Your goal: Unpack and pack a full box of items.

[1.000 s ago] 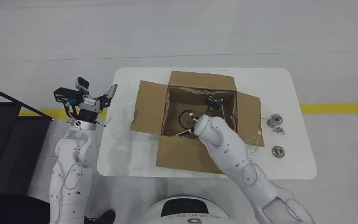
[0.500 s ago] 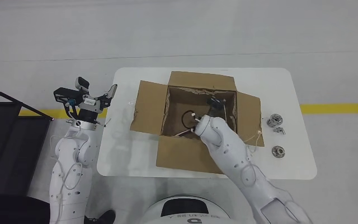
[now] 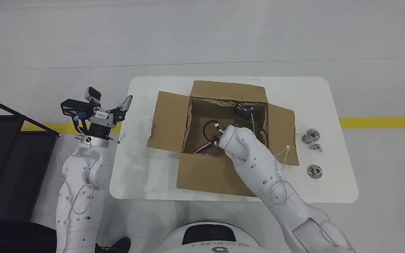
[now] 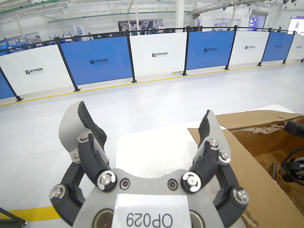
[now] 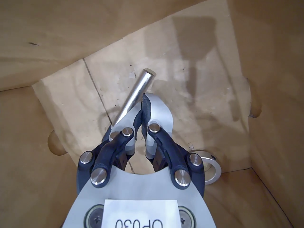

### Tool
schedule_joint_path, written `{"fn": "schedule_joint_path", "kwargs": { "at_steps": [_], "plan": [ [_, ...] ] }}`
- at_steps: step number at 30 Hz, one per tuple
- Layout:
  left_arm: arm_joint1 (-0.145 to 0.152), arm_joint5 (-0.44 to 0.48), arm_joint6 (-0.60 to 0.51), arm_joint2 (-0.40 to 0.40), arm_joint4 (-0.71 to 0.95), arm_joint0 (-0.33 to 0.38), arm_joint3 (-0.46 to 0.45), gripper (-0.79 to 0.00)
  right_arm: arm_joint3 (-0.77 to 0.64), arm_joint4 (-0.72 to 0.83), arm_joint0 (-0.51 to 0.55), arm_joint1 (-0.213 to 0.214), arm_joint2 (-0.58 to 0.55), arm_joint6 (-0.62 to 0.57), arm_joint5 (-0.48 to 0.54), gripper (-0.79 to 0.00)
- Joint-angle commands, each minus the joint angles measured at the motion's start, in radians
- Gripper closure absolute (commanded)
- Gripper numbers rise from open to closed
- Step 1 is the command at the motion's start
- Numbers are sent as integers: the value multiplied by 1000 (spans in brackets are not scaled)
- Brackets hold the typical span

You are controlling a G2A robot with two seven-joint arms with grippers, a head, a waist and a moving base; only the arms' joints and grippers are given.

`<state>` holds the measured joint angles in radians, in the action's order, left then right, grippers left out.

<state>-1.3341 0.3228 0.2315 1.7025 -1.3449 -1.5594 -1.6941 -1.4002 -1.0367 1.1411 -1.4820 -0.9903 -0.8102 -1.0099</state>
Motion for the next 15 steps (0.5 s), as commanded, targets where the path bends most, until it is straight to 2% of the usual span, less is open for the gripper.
{"fn": "schedule_joint_path", "kwargs": {
  "at_steps": [1, 5, 6, 8, 9, 10, 11, 14, 15],
  "plan": [
    [0, 0, 0, 0, 0, 0, 0, -785, -40, -13, 22, 6, -18, 1, -1, 0],
    [0, 0, 0, 0, 0, 0, 0, -785, -111, -43, 71, 19, -47, -8, 8, 0],
    [0, 0, 0, 0, 0, 0, 0, -785, -122, -54, 80, 21, -44, -16, 16, -65],
    [0, 0, 0, 0, 0, 0, 0, -785, -129, -74, 88, 23, -37, -30, 31, -360],
    [0, 0, 0, 0, 0, 0, 0, -785, -126, -81, 88, 23, -34, -36, 36, -419],
    [0, 0, 0, 0, 0, 0, 0, -785, -120, -83, 87, 22, -31, -41, 41, -529],
    [0, 0, 0, 0, 0, 0, 0, -785, -112, -84, 84, 21, -28, -46, 46, -570],
    [0, 0, 0, 0, 0, 0, 0, -785, -85, -88, 70, 16, -15, -55, 55, -505],
    [0, 0, 0, 0, 0, 0, 0, -785, -75, -88, 66, 14, -9, -58, 58, -409]
  ]
}}
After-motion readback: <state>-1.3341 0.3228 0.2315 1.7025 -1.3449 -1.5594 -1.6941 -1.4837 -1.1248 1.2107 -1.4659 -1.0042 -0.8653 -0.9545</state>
